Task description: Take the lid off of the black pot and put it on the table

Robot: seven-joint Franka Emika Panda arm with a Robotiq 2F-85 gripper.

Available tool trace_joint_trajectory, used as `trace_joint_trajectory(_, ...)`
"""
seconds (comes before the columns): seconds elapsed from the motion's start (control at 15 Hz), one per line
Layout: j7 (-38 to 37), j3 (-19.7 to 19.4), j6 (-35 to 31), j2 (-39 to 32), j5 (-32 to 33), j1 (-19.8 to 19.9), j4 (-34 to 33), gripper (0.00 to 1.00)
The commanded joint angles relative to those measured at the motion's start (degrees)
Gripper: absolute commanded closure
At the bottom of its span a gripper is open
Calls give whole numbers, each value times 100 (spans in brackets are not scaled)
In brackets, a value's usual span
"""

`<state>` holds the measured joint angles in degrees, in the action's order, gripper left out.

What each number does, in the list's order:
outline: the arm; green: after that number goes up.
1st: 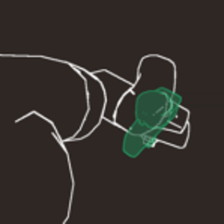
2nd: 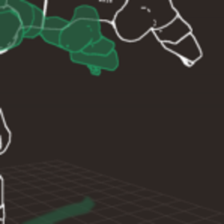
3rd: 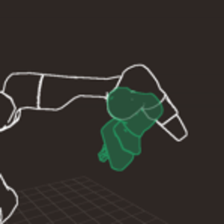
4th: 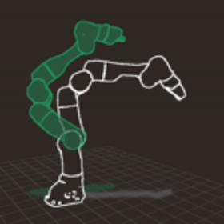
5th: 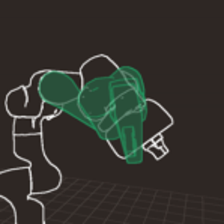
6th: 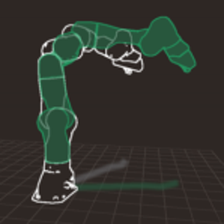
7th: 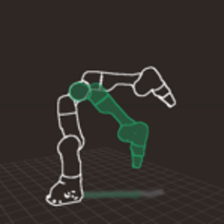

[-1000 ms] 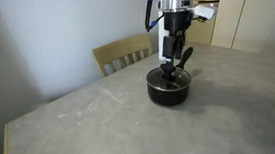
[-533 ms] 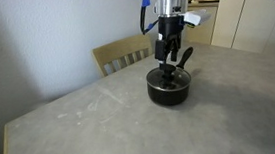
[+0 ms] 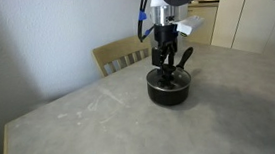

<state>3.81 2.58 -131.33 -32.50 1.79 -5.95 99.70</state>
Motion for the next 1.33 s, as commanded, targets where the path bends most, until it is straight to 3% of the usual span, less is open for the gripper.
trace_joint_trajectory(0.0,-158,-60,172,-192,283,-82,-288,34)
trace_joint_trajectory(0.53,-111,65,322,-71,150,2,-215,88)
trace_joint_trajectory(1.27,-42,32,941,708,262,5,79,88)
